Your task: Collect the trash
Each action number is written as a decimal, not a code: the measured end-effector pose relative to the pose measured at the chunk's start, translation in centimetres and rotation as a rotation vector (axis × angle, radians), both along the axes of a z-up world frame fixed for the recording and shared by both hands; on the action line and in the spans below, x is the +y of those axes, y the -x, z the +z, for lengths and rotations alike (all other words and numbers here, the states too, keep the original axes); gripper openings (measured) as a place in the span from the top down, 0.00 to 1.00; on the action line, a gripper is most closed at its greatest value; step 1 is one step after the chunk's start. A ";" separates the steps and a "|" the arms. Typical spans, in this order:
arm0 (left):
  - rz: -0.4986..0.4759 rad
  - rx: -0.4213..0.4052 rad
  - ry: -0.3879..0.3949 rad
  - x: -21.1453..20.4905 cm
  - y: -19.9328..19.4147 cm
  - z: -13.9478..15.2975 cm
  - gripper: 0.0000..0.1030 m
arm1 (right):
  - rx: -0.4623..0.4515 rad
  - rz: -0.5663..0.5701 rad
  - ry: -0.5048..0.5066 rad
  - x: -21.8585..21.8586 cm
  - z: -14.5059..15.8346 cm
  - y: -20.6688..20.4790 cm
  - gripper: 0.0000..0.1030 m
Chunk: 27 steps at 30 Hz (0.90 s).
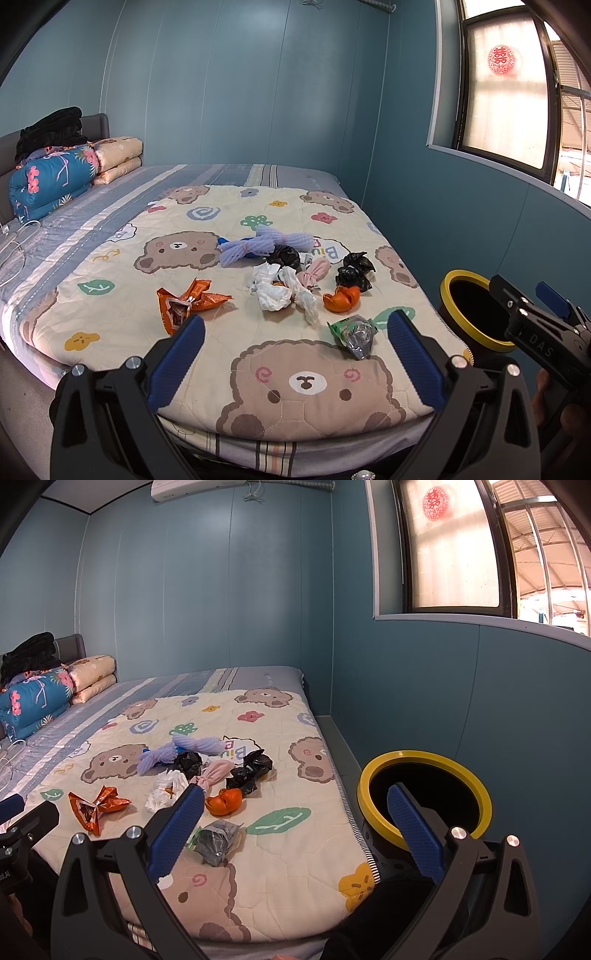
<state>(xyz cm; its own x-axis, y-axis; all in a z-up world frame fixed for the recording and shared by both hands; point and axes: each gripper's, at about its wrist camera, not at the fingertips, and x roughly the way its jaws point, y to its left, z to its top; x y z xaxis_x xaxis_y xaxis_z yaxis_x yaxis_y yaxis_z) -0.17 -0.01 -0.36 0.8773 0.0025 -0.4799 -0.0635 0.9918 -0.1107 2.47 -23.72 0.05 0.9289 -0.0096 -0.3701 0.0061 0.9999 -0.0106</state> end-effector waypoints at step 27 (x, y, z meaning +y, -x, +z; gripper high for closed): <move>0.018 0.068 -0.008 0.9 -1.8 -1.7 0.07 | 0.029 0.046 0.030 0.5 -0.8 -2.8 0.07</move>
